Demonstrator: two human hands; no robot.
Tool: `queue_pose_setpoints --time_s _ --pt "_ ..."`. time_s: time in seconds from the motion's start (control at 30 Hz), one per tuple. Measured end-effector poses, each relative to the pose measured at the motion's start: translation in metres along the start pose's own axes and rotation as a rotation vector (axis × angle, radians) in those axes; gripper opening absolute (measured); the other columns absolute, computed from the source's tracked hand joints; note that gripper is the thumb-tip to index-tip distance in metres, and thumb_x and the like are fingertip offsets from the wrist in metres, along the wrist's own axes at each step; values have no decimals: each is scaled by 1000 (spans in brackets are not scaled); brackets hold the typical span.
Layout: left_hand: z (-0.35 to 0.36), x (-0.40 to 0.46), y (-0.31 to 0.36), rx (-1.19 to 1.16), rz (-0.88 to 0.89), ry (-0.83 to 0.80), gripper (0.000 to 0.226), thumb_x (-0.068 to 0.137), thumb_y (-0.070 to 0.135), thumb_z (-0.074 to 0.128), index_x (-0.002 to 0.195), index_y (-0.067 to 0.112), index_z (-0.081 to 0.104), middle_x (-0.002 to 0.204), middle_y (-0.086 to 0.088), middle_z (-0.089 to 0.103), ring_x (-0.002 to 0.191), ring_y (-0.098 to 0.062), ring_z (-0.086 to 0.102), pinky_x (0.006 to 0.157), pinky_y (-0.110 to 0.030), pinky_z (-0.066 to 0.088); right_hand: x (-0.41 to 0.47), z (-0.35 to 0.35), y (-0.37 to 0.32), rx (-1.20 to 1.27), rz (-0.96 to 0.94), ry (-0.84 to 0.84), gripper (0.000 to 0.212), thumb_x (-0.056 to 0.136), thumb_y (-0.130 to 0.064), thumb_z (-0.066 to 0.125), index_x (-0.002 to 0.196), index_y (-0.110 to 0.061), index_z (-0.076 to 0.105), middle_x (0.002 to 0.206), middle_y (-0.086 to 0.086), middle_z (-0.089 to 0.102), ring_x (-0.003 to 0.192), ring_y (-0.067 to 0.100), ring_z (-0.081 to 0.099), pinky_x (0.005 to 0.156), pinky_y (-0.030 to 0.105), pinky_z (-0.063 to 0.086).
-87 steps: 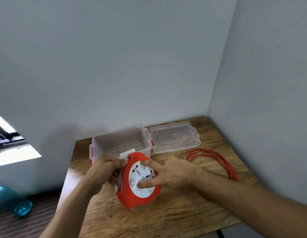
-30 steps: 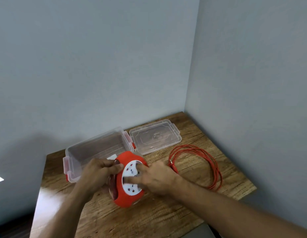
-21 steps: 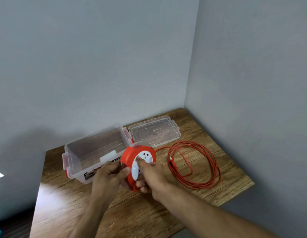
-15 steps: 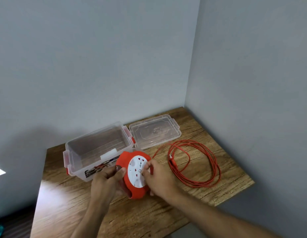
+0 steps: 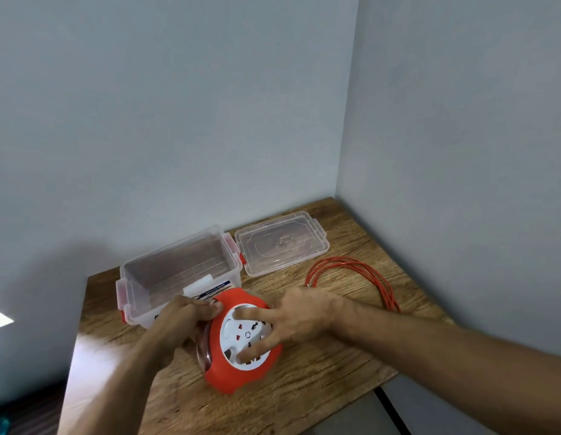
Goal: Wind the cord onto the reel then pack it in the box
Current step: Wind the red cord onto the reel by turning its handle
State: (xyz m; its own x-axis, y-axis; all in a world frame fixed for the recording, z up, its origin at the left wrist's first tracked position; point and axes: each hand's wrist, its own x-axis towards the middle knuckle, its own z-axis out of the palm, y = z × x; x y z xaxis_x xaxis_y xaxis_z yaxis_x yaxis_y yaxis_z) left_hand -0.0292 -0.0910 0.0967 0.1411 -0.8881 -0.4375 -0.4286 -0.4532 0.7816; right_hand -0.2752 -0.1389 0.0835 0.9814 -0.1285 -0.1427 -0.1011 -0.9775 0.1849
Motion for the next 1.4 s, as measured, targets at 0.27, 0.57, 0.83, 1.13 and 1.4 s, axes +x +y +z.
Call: queue_pose_setpoints --time_s 0.27,0.57,0.83,1.13,1.4 --pt "3 2 5 35 67 29 23 96 26 69 77 24 81 73 0 83 62 -20 80 45 -27 56 22 1 -15 60 180 -57 60 94 -42 67 146 -44 37 149 17 38 99 47 64 65 49 61" --pt "14 -7 0 -137 261 150 22 94 14 70 80 24 83 77 -1 82 57 -20 78 45 -23 58 39 30 -26 469 859 436 64 83 -64 56 139 -44 33 114 10 69 87 35 70 65 38 51" --pt "31 -10 -9 -190 309 299 12 91 18 74 87 28 81 92 -11 78 84 -29 76 69 -53 65 66 10 -40 2085 1389 697 42 89 -47 66 117 -21 48 67 5 74 40 15 62 34 21 43" --pt "6 -6 -7 -214 122 164 26 98 20 65 79 21 82 70 -8 82 48 -26 75 36 -27 54 6 3 -7 189 314 80 50 104 -25 50 148 -42 34 156 18 32 66 30 61 50 36 52" --pt "-7 -3 7 -15 110 -28 31 97 28 66 75 39 84 79 0 84 68 -20 81 47 -26 59 8 -11 9 -59 -19 -64 63 103 -27 54 154 -48 23 159 15 24 83 35 69 53 38 60"
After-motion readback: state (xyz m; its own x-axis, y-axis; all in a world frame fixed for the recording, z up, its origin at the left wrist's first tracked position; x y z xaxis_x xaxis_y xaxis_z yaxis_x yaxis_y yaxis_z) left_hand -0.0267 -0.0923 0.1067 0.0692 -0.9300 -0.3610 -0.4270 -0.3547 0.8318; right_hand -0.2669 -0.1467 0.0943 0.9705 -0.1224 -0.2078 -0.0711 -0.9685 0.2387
